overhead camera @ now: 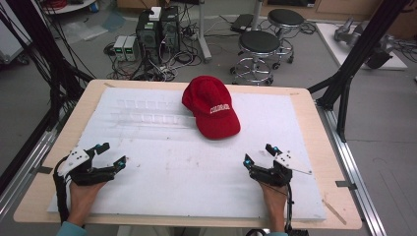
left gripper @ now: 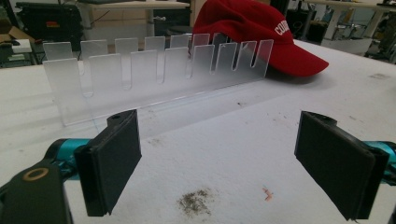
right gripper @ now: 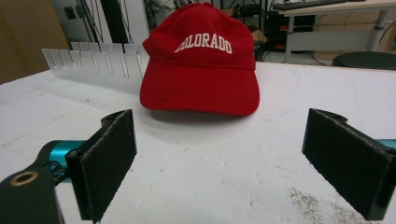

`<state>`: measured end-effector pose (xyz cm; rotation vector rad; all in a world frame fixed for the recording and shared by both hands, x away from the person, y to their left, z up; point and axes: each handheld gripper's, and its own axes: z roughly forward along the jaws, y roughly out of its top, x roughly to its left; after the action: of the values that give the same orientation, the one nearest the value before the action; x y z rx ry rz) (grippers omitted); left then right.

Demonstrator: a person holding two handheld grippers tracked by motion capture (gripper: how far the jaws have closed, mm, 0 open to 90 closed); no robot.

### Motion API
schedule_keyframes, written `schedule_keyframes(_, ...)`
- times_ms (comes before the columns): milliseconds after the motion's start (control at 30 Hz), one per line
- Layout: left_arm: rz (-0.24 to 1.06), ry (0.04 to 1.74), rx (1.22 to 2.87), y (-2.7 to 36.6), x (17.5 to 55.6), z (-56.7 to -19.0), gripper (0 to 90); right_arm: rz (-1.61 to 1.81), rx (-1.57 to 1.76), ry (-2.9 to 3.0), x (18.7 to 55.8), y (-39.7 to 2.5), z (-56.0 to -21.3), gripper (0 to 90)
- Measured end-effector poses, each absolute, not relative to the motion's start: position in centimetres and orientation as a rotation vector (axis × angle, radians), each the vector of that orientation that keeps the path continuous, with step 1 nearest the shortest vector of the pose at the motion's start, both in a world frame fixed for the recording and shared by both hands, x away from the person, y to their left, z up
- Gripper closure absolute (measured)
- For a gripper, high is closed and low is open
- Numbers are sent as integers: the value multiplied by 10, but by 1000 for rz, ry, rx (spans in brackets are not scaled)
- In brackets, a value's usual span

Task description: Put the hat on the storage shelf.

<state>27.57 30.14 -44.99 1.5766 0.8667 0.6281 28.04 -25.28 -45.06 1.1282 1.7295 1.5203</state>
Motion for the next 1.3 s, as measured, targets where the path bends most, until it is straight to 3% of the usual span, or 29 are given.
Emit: schedule_keyframes(1300,621,879,1576,302,277,-450,148,1512,1140,1735,281,-252,-450,89)
